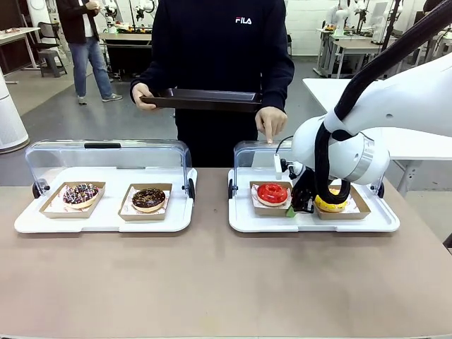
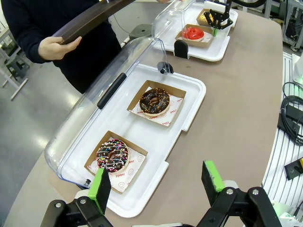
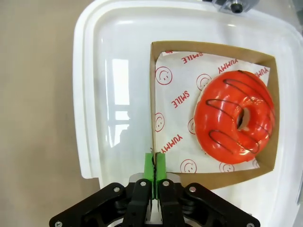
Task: Provide the desired donut to the person.
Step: Pick up and lift the Paper togo box containing the Donut pointed at by the person, then place the picked Paper togo box onto the Handle tray extended by the person.
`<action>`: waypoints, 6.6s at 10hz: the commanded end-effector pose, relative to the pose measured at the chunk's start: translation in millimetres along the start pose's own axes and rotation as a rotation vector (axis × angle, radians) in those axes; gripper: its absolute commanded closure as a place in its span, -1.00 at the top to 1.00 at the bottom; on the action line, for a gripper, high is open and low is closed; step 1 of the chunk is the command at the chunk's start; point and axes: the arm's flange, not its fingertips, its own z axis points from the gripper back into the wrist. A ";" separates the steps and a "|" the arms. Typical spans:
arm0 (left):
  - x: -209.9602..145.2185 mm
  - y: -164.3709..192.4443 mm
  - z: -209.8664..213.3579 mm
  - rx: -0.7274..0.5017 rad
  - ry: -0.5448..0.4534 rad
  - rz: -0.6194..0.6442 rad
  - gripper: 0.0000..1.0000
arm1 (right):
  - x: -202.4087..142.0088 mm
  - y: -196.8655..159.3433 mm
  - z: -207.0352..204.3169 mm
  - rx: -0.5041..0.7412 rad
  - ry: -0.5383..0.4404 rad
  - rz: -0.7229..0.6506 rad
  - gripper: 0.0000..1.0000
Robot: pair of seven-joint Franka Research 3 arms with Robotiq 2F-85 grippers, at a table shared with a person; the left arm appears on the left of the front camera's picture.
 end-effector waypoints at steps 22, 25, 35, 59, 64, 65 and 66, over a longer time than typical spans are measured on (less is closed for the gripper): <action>-0.1 0.4 -0.4 -0.003 -0.008 0.001 1.00 | 53.4 160.0 222.9 -0.146 -0.028 0.284 -1.00; -0.1 0.4 -0.4 -0.003 -0.008 0.001 1.00 | 53.4 160.0 222.9 -0.146 -0.028 0.284 -1.00; -0.1 0.4 -0.4 -0.003 -0.008 0.001 1.00 | 53.4 160.0 222.9 -0.146 -0.028 0.284 -1.00; -0.1 0.4 -0.4 -0.003 -0.008 0.001 1.00 | 222.2 -39.5 168.8 -0.270 0.149 0.134 -0.96; -0.1 0.4 -0.4 -0.003 -0.008 0.001 1.00 | 187.6 -68.7 154.1 -0.250 0.127 0.126 -0.96; -0.1 0.4 -0.4 -0.003 -0.008 0.001 1.00 | 184.1 -72.8 151.8 -0.232 0.112 0.132 -0.96; -0.1 0.4 -0.4 -0.003 -0.008 0.001 1.00 | 181.1 -78.5 147.2 -0.217 0.090 0.125 -0.96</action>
